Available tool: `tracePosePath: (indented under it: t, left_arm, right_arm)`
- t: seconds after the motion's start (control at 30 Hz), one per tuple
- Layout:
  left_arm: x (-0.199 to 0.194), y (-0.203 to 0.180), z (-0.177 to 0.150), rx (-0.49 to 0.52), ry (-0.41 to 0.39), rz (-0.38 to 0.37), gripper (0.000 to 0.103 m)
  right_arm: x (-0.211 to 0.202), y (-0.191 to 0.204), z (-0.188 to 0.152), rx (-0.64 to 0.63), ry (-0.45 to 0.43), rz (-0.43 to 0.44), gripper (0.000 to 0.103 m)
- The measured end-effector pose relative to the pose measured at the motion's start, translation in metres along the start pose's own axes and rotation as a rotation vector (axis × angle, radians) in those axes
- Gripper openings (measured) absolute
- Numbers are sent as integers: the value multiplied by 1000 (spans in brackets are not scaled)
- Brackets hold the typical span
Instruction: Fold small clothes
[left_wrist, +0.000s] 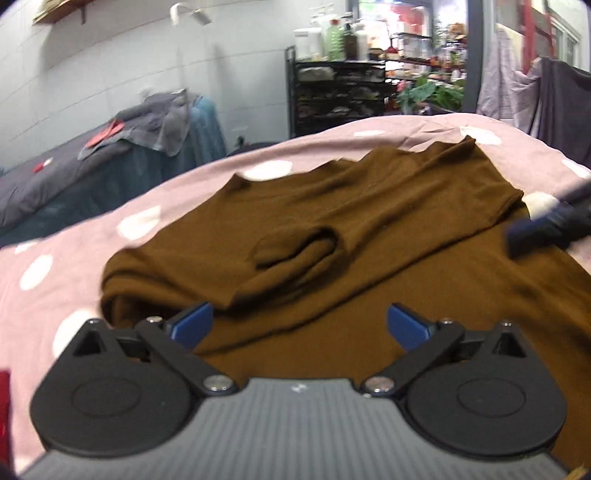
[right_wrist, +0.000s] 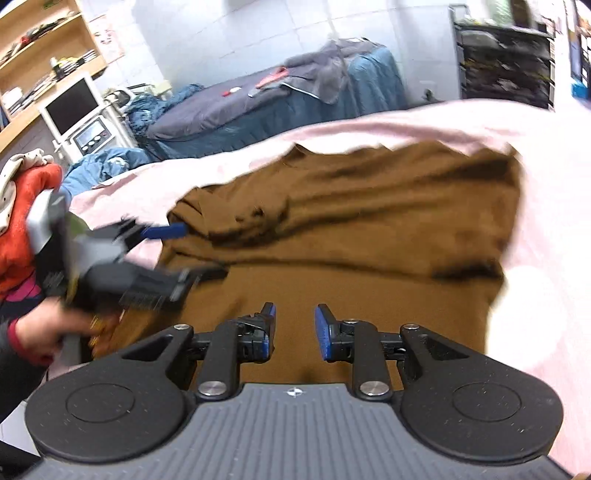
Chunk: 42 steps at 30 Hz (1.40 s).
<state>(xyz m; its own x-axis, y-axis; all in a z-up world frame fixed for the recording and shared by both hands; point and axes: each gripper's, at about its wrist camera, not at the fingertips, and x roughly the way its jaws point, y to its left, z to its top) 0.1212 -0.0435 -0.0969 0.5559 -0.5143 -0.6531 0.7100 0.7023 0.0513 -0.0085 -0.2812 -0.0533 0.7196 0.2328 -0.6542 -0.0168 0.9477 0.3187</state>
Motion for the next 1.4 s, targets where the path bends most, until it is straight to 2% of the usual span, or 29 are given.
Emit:
tracePosePath:
  t: [0.1,0.2,0.3,0.4,0.47,0.53,0.57,0.7,0.83,0.9,1.0,1.1,1.17,1.27,1.33,1.4]
  left_arm:
    - [-13,8,-3,-60,29,60,103]
    - [-23,19,-11,-80,23,94,103]
    - [-30,32,-16,-100,24,134,103]
    - [-33,44,-22,-83,29,194,103]
    - [-32,54,-23,-93,34,231,103]
    - [-31,67,-23,-129,29,261,102]
    - [-29,74,-22,-149,24,273,101]
    - [-20,95,-15,-240,-1,310,97]
    - [-14,107,-7,-302,-13,306,94]
    - [-10,109,-4,-319,-18,290,94]
    - [-3,106,4,-308,-17,257,92]
    - [-4,93,10,-276,-30,218,91]
    - [-6,81,12,-218,-37,172,91]
    - [-7,56,10,-90,-17,142,90]
    - [-7,42,7,-23,-9,139,82]
    - [-7,37,8,-19,-32,170,76]
  right_arm:
    - [35,23,29,-143,-9,27,44]
    - [79,46,60,-275,-19,-15,45]
    - [123,57,79,-321,25,-51,45]
    - [159,58,85,-325,128,-97,44]
    - [165,54,85,-298,161,-122,11]
    - [148,47,90,-236,86,-121,7]
    - [133,44,93,-205,29,-110,7]
    - [62,22,105,-87,-198,-158,7]
    - [3,-21,99,52,-300,-258,7]
    - [-12,-43,87,101,-286,-301,7]
    - [-13,-70,66,185,-224,-318,7]
    - [-19,-85,50,238,-225,-341,7]
    - [-19,-88,43,259,-225,-332,7]
    - [-25,-84,40,238,-240,-324,7]
    - [-25,-81,41,236,-253,-320,7]
    - [-24,-81,45,225,-259,-300,7]
